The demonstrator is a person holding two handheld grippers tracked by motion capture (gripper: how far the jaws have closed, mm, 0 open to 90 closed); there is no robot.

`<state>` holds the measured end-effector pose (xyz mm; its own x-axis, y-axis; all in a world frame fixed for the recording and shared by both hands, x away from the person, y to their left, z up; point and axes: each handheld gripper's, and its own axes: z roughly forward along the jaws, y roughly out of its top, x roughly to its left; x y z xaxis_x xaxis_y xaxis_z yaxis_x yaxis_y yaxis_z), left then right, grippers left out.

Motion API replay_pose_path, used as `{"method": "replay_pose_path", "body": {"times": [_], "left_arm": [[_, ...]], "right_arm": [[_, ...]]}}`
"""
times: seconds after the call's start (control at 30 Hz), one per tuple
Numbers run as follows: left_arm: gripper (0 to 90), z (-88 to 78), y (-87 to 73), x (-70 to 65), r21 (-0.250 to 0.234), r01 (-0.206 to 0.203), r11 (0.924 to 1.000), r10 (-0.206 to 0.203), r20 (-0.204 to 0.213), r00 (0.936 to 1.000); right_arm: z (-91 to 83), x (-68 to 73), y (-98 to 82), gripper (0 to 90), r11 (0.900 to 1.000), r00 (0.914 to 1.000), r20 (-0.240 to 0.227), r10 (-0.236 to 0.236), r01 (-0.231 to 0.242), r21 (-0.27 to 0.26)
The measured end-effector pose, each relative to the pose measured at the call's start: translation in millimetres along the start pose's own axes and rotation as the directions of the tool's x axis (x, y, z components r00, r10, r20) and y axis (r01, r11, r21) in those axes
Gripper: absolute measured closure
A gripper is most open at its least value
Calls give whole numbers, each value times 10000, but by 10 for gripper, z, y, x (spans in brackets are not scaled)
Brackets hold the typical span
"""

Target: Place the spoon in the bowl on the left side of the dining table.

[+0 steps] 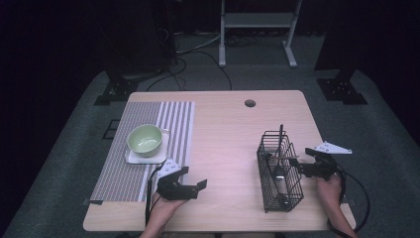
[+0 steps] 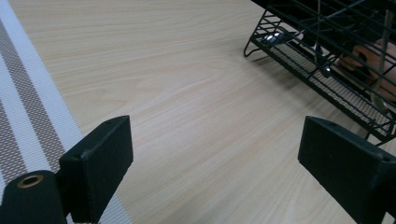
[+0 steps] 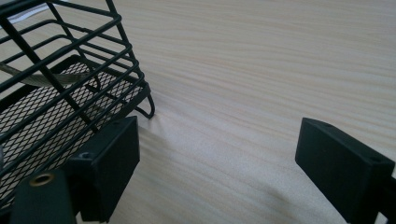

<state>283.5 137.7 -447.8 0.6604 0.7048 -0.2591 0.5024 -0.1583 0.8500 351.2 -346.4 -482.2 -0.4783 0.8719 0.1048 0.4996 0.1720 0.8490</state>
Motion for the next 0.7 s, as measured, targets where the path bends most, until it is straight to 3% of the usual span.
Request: {"method": "replay_pose_path", "body": {"times": [0.13, 0.43, 0.7], "left_arm": [[95, -8, 21, -23, -336, 333, 9989, -320, 370, 9988], [66, 21, 72, -98, -497, 396, 9980, -363, 650, 9972], [66, 72, 125, -206, -520, 91, 9986, -40, 978, 9952]], "right_arm": [[-1, 5, -1, 128, 10000, 10000, -3, -40, 40, -21], [0, 10, -1, 128, 10000, 10000, 8, -99, 99, -1], [4, 16, 0, 128, 9999, 10000, 20, -97, 97, 53]]}}
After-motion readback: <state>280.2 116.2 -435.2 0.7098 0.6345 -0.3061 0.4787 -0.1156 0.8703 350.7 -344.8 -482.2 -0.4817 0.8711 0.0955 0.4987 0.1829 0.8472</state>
